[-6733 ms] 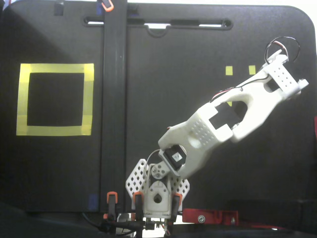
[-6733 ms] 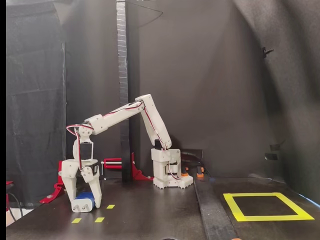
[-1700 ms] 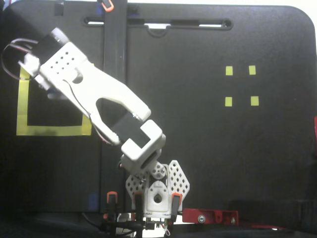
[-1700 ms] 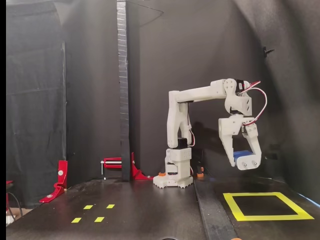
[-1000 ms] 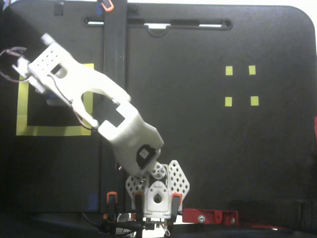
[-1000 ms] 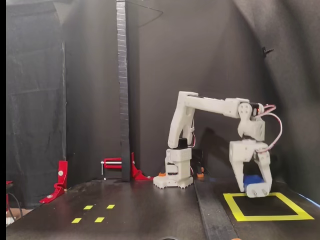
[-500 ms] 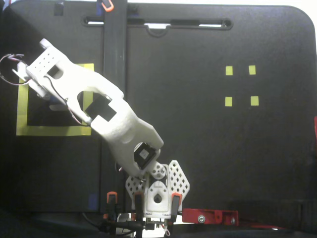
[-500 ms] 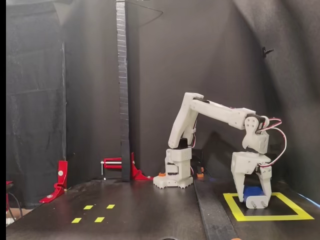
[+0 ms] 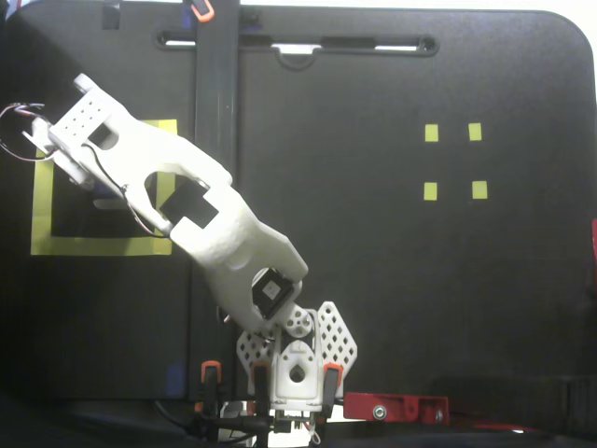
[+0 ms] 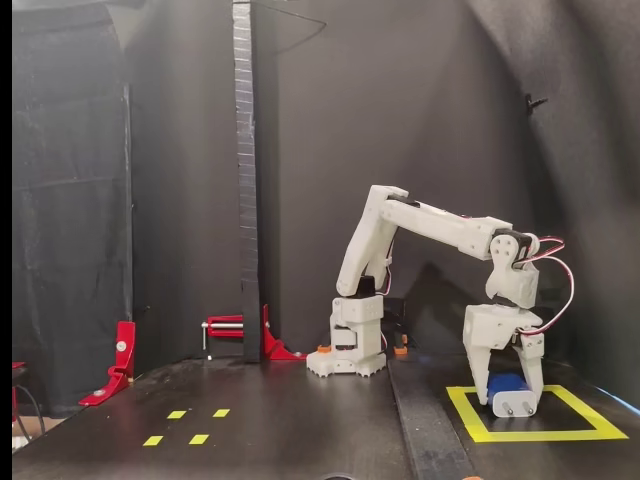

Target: Grasp the block and place it in the designated area.

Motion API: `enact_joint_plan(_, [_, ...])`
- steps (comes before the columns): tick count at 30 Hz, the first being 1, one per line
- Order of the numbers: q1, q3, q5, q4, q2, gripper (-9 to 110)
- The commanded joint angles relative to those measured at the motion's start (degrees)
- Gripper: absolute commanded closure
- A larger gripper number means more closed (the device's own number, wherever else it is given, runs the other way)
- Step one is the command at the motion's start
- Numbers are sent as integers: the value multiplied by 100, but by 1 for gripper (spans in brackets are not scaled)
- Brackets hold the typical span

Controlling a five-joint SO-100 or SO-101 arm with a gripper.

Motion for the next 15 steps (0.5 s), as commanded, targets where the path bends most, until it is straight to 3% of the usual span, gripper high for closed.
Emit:
enact_joint_plan(1, [-70,0,-18,35,0,80])
enact_joint_plan(9, [-105,0,-70,229,70,63])
enact_joint_plan(15, [-97,0,-105,264,97,63])
